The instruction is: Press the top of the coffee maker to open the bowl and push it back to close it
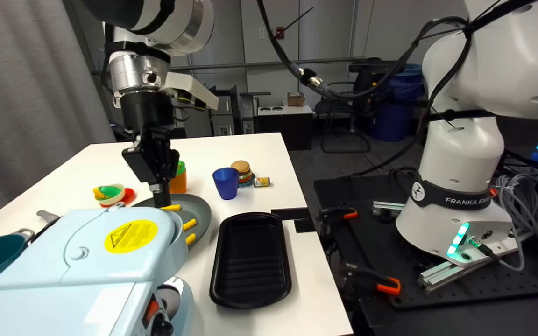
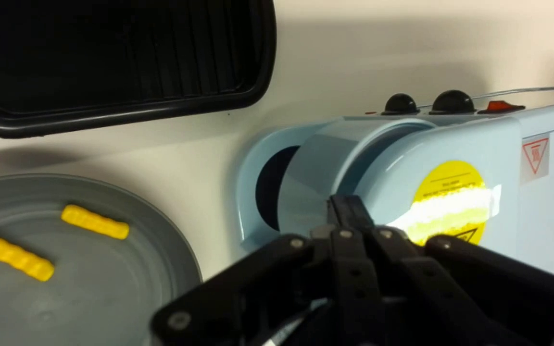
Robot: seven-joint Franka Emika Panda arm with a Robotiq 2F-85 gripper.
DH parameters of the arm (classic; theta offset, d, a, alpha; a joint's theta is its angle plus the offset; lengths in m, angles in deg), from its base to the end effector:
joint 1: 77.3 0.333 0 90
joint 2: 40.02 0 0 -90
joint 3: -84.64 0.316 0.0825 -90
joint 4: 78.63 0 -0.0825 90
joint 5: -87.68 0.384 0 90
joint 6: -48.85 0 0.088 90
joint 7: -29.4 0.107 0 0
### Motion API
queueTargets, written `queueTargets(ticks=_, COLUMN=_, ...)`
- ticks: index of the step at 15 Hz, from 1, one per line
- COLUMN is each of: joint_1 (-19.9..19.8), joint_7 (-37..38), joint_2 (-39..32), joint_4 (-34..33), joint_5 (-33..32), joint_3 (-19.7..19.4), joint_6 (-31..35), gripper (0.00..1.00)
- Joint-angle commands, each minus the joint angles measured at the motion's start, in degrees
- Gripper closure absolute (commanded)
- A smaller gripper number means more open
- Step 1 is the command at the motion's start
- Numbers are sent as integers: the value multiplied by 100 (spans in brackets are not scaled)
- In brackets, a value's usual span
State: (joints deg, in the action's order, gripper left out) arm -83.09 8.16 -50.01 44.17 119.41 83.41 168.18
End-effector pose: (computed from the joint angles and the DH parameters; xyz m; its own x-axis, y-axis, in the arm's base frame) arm 0.5389 -0.0397 0.3105 0.9904 -0.0536 -0.1274 -0.1069 -0.8813 -0.4602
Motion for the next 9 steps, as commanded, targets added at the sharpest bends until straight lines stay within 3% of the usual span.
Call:
queueTargets(ticks=1, joint_1=-118, joint_7=-366, joint_2=-29, joint_4=-104, joint_5=331, joint_3=29, joint_6=-491, gripper=100)
queueTargets(ticks=9, joint_1=-79, joint_7=-329, joint_2=-17, joint_4=-206, joint_5=271, joint_3=-1, joint_6=-793, gripper=100)
